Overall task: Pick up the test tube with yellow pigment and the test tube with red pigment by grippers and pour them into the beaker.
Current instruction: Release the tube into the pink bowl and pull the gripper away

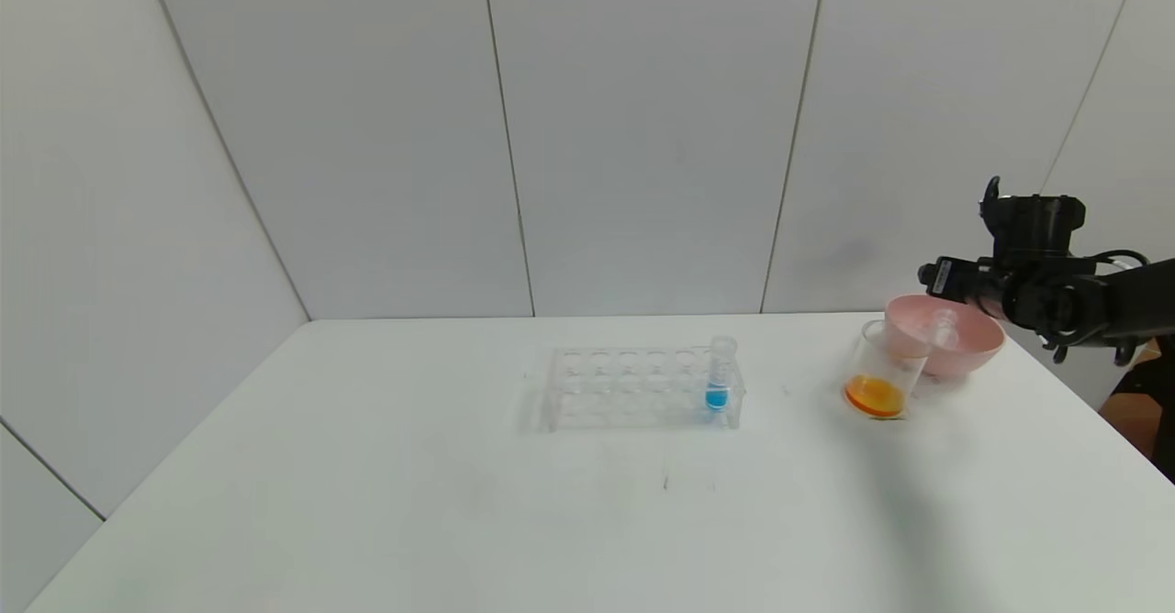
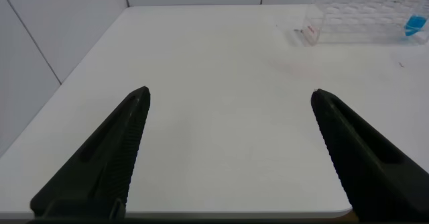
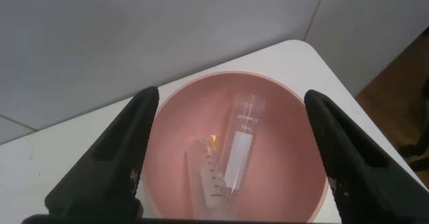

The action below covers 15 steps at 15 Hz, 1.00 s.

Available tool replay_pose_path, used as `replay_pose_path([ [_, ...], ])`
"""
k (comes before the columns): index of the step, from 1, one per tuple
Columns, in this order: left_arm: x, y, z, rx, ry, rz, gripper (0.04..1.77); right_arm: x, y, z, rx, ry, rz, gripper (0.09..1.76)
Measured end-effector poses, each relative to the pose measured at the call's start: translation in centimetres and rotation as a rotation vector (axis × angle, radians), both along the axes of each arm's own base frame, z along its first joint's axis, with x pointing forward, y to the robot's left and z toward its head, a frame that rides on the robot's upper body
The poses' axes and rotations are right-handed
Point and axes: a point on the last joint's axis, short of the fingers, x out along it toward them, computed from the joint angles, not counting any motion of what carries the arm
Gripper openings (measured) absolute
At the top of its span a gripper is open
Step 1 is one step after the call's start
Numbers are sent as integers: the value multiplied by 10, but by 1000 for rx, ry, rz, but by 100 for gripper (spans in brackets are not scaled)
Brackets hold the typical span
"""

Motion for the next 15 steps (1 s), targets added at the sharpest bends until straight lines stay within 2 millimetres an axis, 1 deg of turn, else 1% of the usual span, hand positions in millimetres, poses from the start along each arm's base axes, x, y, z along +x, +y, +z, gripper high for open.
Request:
replay_pose_path([
  [4, 0, 0, 0, 0, 0, 0, 172, -12, 5, 9, 3, 2, 16, 161],
  [6, 0, 0, 0, 0, 0, 0, 172, -23, 18, 19, 2, -5, 47, 164],
  [8, 0, 0, 0, 0, 0, 0, 172, -37, 41, 33, 3, -20, 101, 165],
  [10, 0, 0, 0, 0, 0, 0, 172, -56, 66, 46, 11, -32, 187, 167],
  [12, 0, 0, 0, 0, 0, 0, 172, -79, 89, 58, 21, -41, 278, 167],
  [13, 0, 0, 0, 0, 0, 0, 172, -93, 100, 64, 26, -46, 323, 168],
  [15, 0, 0, 0, 0, 0, 0, 172, -122, 115, 73, 36, -54, 410, 168],
])
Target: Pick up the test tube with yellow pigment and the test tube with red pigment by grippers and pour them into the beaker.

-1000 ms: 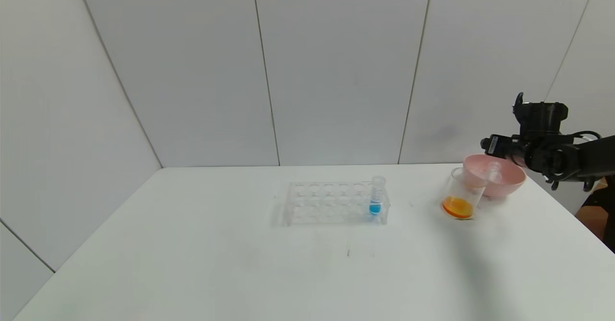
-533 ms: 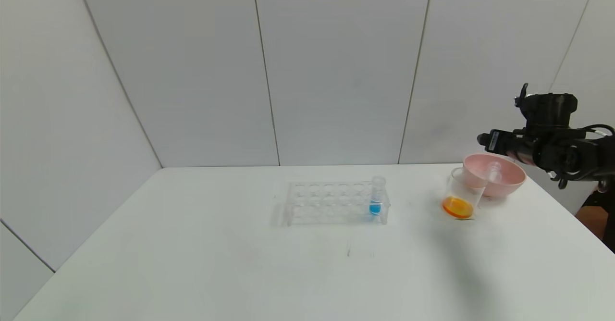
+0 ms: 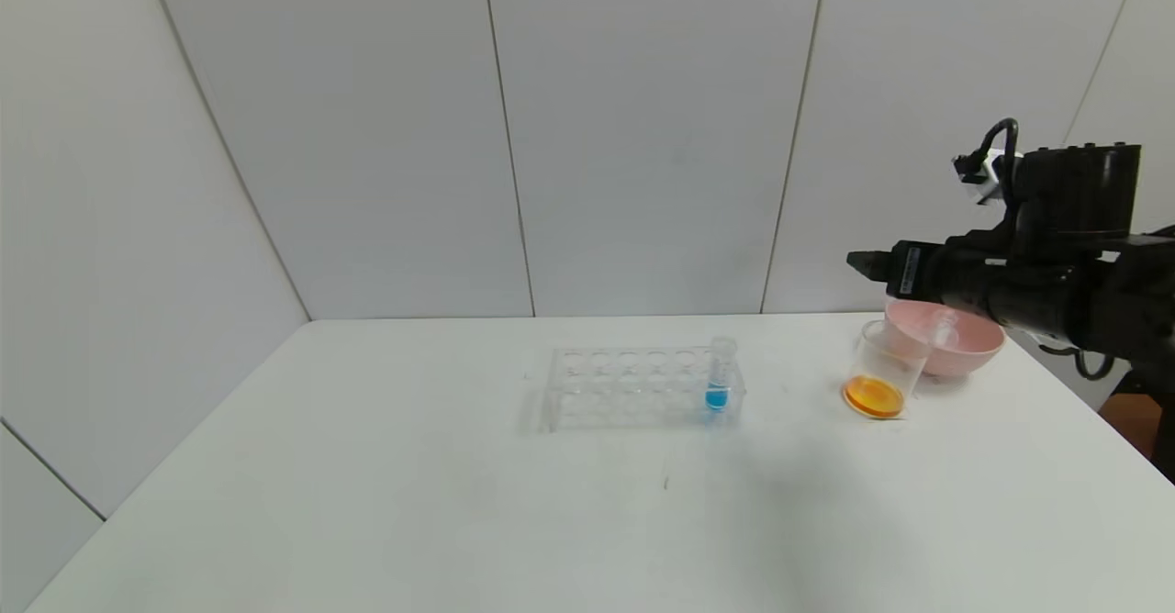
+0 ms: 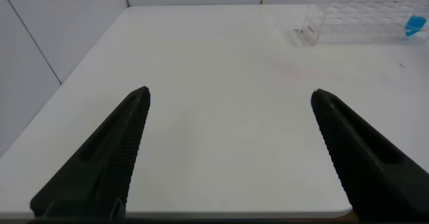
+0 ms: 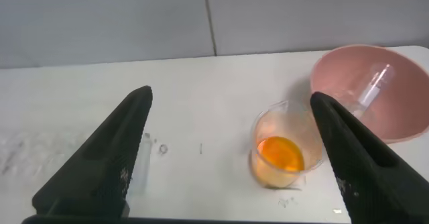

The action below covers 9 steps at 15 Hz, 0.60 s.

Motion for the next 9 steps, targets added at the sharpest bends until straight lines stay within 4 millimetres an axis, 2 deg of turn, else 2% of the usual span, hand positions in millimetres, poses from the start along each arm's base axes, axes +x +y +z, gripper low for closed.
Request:
replay_pose_path([
  [4, 0, 0, 0, 0, 0, 0, 172, -60, 5, 17, -7, -35, 136, 169],
  [9, 0, 0, 0, 0, 0, 0, 172, -127, -9, 38, -31, -137, 150, 170],
])
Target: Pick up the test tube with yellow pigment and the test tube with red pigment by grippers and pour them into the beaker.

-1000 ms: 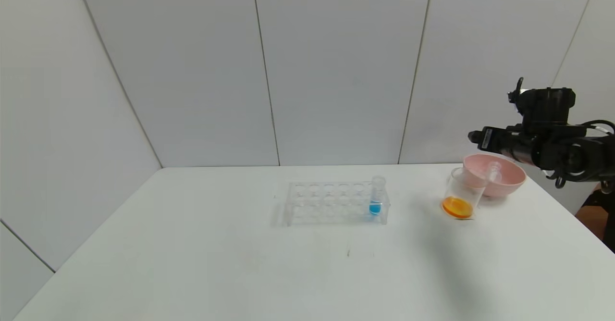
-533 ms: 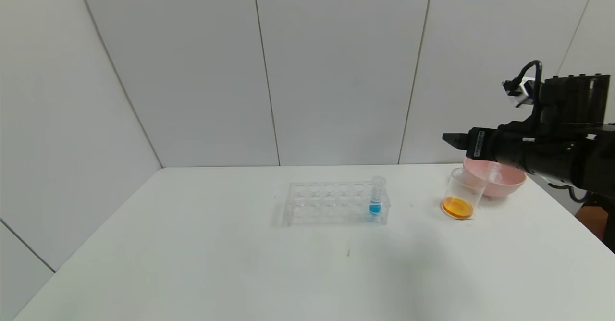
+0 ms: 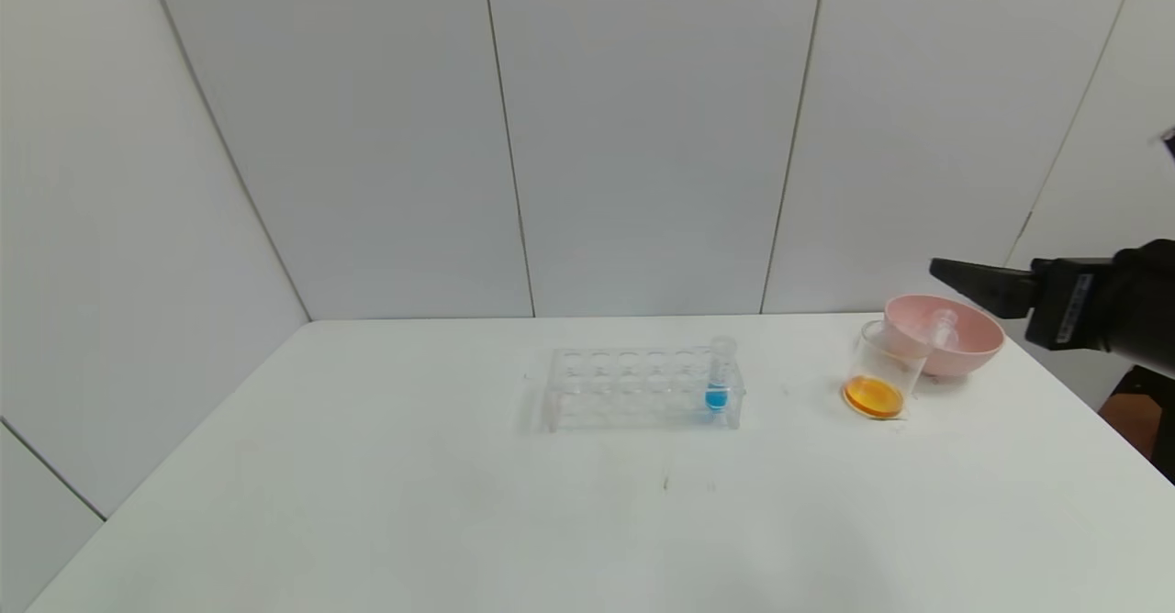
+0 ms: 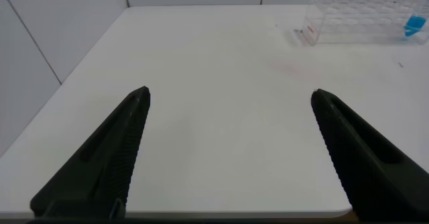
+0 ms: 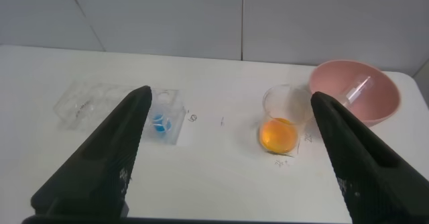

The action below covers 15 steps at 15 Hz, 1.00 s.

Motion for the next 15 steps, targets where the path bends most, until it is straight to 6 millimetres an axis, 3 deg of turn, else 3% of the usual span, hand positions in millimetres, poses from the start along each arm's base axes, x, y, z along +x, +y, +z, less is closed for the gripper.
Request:
replay_pose_path([
  [4, 0, 0, 0, 0, 0, 0, 172, -54, -17, 14, -54, -122, -145, 170],
  [9, 0, 0, 0, 0, 0, 0, 172, -131, -38, 29, -105, -261, -192, 170],
  [15, 0, 0, 0, 0, 0, 0, 172, -214, -62, 14, -178, -313, -346, 170],
])
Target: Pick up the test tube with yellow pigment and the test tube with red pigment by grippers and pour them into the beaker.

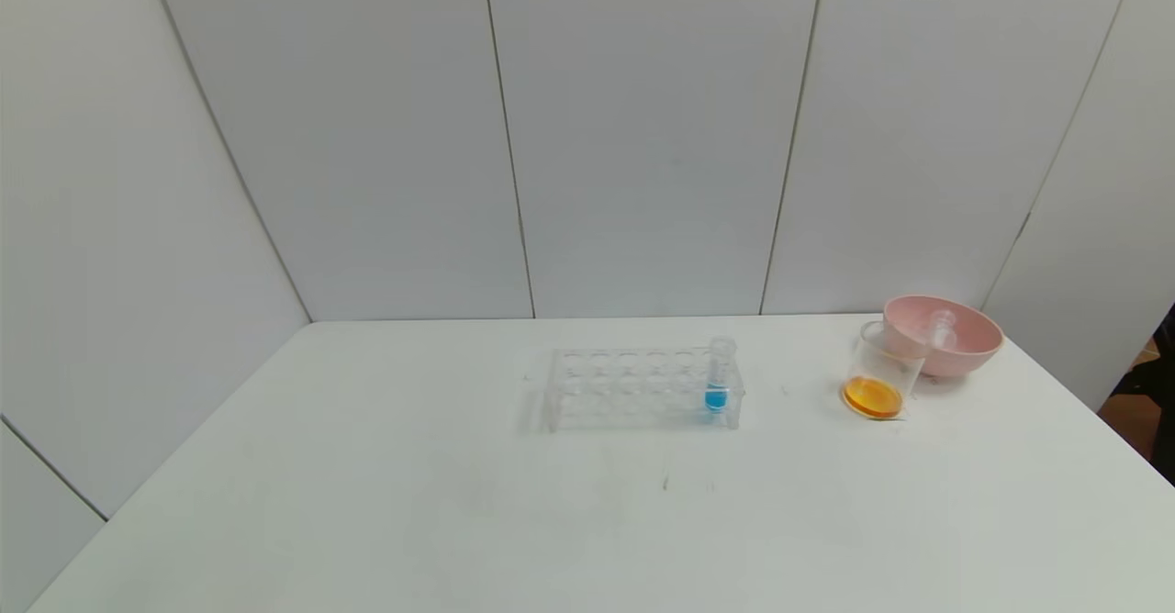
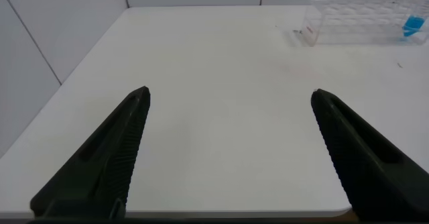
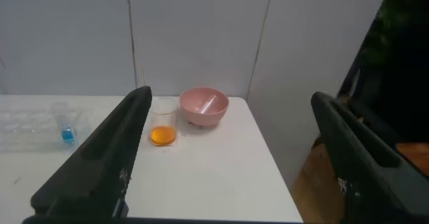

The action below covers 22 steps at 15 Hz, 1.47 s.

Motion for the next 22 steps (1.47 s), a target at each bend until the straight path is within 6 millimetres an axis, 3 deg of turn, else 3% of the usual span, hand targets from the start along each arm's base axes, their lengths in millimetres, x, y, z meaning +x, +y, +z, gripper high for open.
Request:
replay_pose_path([
  [7, 0, 0, 0, 0, 0, 0, 172, -49, 4, -39, -45, -130, -60, 170],
  [12, 0, 0, 0, 0, 0, 0, 172, -67, 7, -74, -40, -227, 134, 170],
  [17, 0, 0, 0, 0, 0, 0, 172, -50, 8, -110, -35, -326, 155, 171],
  [22, 0, 0, 0, 0, 0, 0, 172, -24, 8, -164, -14, -106, 159, 171],
])
